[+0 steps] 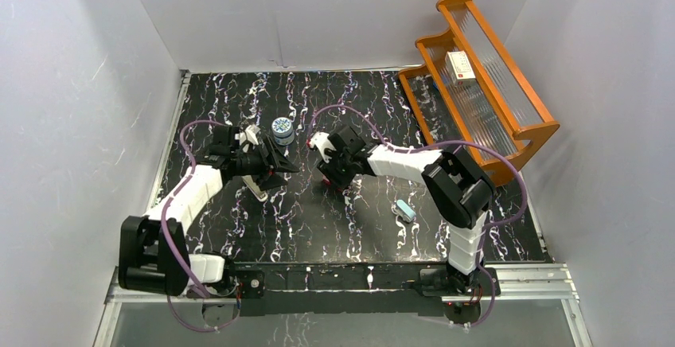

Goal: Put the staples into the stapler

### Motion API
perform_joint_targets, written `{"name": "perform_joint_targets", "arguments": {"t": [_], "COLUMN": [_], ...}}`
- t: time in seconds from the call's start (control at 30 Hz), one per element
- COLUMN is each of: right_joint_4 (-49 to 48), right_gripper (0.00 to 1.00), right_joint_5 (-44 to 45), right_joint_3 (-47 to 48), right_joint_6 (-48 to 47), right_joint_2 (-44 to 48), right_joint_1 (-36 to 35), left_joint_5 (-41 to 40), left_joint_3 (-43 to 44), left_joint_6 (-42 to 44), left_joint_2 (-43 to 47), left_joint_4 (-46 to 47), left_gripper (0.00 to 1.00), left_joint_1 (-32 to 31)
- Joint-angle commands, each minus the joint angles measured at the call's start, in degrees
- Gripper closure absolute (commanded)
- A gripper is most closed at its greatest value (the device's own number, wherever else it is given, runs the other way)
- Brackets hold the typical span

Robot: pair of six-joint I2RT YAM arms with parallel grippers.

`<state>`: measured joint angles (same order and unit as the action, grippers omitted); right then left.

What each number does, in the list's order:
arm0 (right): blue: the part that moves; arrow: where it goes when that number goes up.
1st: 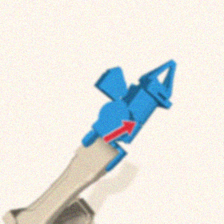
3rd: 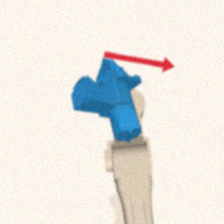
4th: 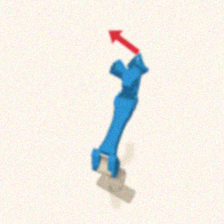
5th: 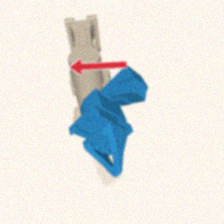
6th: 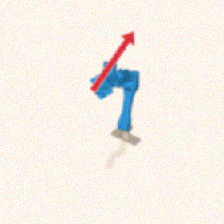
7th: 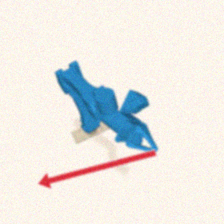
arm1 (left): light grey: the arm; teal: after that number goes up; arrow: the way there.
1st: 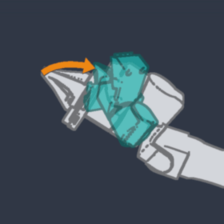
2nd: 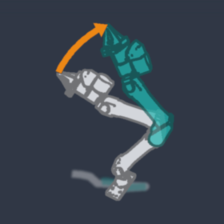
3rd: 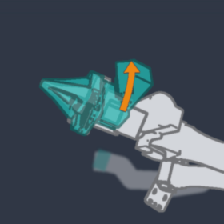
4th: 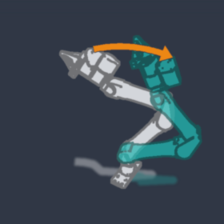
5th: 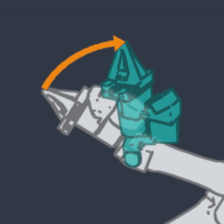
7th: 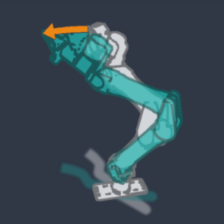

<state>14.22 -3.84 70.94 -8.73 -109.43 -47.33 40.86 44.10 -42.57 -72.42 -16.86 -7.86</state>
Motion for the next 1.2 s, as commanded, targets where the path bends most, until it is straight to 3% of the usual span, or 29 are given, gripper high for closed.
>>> {"name": "perform_joint_targets", "arguments": {"t": [0.0, 0.13, 0.3, 0.77, 0.9, 1.17], "right_joint_4": [-5.71, -9.91, -13.14, -16.54, -16.03, -15.18], "right_gripper": [0.54, 0.54, 0.53, 0.53, 0.56, 0.58], "right_joint_5": [-7.58, -9.47, -12.05, -14.51, -14.78, -14.79], "right_joint_3": [-4.4, -8.46, -11.71, -13.81, -13.27, -12.38], "right_joint_6": [-5.47, -5.51, -5.46, -5.07, -4.9, -5.07], "right_joint_2": [4.2, 6.39, 8.38, 10.1, 9.58, 8.75], "right_joint_1": [-0.24, -0.31, -0.31, -0.25, -0.3, -0.31], "left_joint_5": [4.1, 3.2, -0.58, -4.49, -5.09, -6.62], "left_joint_3": [-1.45, -2.32, -1.81, 1.47, 1.86, 2.31], "left_joint_6": [-3.68, -5.6, -7.3, -4.75, -3.7, -1.77], "left_joint_2": [-3.54, -8.18, -12.54, -21.77, -22.69, -23.5], "left_joint_4": [5.51, 10.94, 16.55, 21.54, 22.05, 22.32], "left_gripper": [0.4, 0.43, 0.56, 0.54, 0.68, 0.78], "left_joint_1": [-1.97, -5.81, -10.06, -13.13, -13.54, -13.76]}}
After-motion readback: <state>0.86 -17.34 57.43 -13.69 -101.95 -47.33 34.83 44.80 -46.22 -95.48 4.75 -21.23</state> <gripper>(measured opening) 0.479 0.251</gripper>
